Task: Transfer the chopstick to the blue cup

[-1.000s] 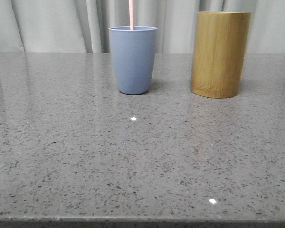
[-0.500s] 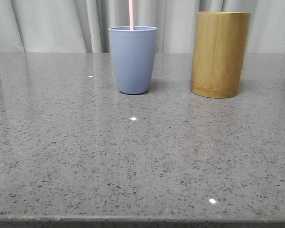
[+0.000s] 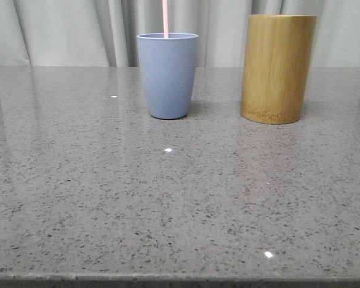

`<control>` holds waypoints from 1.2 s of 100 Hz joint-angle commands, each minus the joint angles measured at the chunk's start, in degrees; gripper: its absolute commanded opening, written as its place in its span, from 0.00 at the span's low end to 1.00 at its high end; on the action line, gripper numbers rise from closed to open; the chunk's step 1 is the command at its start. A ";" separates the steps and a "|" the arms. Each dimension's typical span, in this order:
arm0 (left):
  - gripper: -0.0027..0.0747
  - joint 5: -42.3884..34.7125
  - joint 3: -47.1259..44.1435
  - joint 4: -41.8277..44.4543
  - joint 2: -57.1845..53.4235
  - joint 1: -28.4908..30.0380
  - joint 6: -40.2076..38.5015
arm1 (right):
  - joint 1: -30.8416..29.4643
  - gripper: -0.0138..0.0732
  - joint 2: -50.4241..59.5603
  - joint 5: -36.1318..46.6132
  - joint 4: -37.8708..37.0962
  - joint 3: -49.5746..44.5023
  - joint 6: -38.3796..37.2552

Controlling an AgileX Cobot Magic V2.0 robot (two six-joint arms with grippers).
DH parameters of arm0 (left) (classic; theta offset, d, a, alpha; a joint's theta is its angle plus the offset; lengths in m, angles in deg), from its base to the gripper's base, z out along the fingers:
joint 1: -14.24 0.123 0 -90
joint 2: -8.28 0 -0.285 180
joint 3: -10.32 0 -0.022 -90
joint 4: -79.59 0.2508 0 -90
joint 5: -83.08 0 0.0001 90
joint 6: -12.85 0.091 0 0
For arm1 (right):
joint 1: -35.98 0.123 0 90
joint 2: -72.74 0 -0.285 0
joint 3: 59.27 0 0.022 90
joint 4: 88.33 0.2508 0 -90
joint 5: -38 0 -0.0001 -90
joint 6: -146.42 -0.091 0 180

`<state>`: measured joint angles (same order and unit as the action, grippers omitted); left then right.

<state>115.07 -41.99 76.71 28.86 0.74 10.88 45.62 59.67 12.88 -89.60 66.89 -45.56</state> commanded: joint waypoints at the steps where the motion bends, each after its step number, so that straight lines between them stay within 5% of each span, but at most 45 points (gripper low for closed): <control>1: 0.01 -8.70 -1.10 -0.02 -1.50 1.21 -0.49 | -0.21 0.08 -0.65 4.52 -0.80 1.26 0.18; 52: 0.01 -29.38 -24.50 -0.03 -15.06 10.14 -0.49 | -0.21 0.08 -0.65 4.52 -0.80 1.26 0.18; 120: 0.01 -26.96 -25.51 0.09 -15.06 11.62 -0.49 | -0.21 0.08 -0.65 4.59 -0.80 1.26 0.18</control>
<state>92.49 -67.11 76.90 15.81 12.18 10.88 45.62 59.67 12.88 -89.60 66.77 -45.56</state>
